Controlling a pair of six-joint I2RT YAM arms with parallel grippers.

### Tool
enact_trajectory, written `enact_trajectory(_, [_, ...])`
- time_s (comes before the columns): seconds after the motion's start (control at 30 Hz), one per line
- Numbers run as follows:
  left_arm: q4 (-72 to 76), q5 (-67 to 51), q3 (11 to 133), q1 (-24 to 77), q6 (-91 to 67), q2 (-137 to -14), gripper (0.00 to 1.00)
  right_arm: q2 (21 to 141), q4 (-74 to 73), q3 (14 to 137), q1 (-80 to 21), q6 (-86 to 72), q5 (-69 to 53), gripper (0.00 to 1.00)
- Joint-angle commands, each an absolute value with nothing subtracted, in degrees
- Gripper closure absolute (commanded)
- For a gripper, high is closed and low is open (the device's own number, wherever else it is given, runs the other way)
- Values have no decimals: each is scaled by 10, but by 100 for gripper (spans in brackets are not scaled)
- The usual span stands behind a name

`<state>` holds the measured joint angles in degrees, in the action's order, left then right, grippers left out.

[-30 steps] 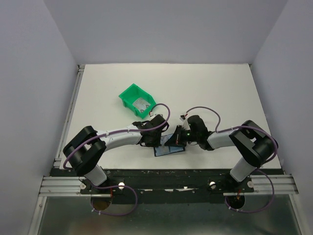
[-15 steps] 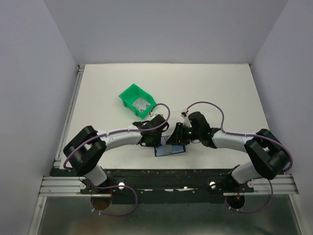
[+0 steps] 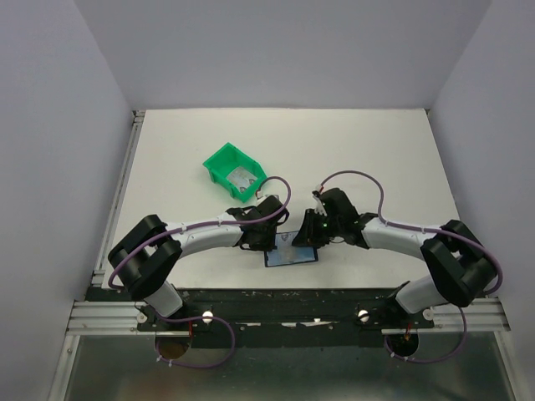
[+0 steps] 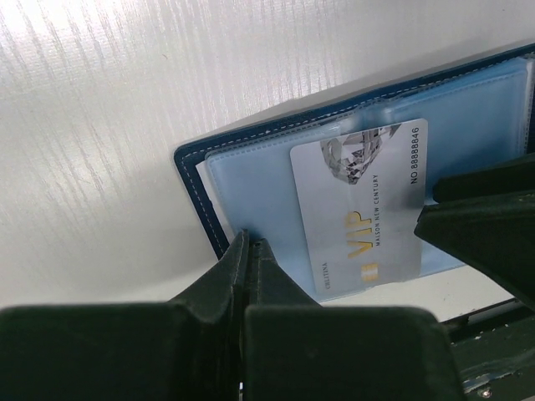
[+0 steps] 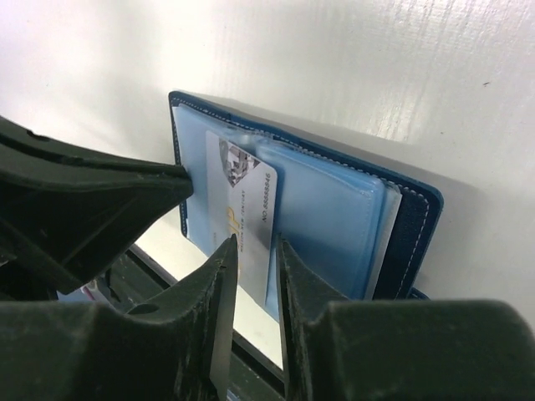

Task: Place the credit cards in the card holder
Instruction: Insert the credit card into the card holder.

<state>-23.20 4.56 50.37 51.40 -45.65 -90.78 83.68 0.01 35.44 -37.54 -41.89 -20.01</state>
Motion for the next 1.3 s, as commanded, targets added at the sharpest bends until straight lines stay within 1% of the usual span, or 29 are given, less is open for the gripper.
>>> enact_trajectory(0.0, [-249,39,483,517,-453,-925,100,855,-29,376,-377,-406,-176,70])
enact_trajectory(0.17, [-248,38,482,517,-453,-925,100,873,-13,381,-377,-410,-190,78])
enact_trajectory(0.3, [-247,38,482,517,-452,-925,100,891,-6,384,-377,-415,-207,81])
enact_trajectory(0.37, [-248,38,482,517,-453,-925,100,896,20,383,-377,-419,-215,82])
enact_trajectory(0.67, [-248,39,481,517,-453,-924,100,915,86,372,-381,-442,-272,84])
enact_trajectory(0.87, [-248,40,481,518,-454,-921,100,923,116,359,-387,-460,-296,89])
enact_trajectory(1.03, [-257,51,488,517,-452,-910,100,921,113,351,-391,-461,-283,89])
enact_trajectory(1.27, [-275,74,485,517,-454,-842,100,912,82,352,-391,-454,-255,89])
